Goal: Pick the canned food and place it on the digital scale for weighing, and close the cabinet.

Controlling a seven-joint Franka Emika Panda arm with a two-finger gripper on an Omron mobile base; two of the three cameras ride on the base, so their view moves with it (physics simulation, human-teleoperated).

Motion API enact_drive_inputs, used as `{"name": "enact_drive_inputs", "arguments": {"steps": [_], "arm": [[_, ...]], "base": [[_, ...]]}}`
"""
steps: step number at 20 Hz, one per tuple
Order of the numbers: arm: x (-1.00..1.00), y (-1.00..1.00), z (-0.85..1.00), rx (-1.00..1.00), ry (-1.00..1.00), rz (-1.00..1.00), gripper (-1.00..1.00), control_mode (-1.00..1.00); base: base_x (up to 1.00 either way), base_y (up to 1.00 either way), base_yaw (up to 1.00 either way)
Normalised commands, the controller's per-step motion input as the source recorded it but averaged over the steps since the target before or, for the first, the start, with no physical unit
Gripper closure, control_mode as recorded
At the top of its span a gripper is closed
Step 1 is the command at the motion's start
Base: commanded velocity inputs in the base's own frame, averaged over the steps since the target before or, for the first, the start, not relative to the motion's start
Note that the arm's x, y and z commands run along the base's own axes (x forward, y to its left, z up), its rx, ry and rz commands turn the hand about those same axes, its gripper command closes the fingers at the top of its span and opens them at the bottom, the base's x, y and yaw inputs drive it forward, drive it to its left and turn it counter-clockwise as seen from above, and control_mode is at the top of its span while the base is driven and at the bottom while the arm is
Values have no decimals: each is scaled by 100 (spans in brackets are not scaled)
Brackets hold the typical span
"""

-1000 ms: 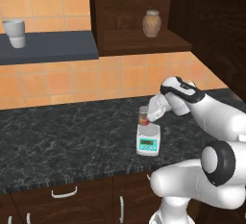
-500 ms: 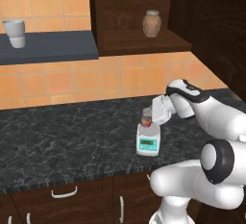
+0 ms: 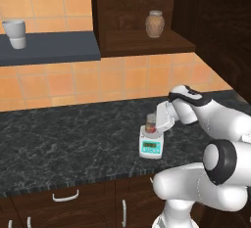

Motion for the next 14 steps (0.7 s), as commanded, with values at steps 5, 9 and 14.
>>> {"name": "enact_drive_inputs", "arguments": {"steps": [5, 9, 14], "arm": [[17, -3, -41, -1, 0, 0, 100, -100], [10, -1, -36, -3, 0, 0, 100, -100], [-10, 0, -20, -2, 0, 0, -100, -100]], "base": [[0, 0, 0], [0, 0, 0], [0, 0, 0]]}}
